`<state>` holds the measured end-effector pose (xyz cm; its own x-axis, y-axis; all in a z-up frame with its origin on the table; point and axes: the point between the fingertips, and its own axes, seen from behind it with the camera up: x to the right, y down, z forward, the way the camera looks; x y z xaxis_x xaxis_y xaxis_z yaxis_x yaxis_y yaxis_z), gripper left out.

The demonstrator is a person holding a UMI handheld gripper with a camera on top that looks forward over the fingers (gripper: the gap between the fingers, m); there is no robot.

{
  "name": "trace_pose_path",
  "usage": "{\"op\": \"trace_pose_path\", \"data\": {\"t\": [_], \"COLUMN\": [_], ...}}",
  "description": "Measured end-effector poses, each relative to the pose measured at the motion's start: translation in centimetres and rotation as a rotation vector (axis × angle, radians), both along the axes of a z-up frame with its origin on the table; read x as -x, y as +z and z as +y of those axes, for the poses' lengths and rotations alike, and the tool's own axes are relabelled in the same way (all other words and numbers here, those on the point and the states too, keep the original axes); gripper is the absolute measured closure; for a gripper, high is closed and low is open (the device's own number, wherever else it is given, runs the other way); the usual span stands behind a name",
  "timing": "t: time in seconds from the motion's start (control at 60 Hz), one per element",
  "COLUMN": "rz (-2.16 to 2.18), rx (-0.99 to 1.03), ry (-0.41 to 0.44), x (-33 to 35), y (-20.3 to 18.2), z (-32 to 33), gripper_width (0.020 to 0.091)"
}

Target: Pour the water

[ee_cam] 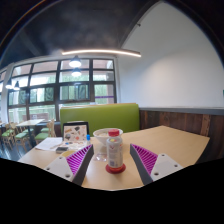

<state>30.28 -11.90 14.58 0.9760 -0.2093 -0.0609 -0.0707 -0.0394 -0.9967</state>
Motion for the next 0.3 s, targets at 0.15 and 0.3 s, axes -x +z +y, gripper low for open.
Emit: {"op": "trace_pose_path", "data": {"t": [0.15,0.3], "rz": [0.059,0.057], "rx": [0.009,0.024], "ry": [0.019,0.034], "x": [4.5,6.9], "y": [1.0,0.3], "z": [-7.9,-12.9], "gripper_width": [0.0281,0.0277]}}
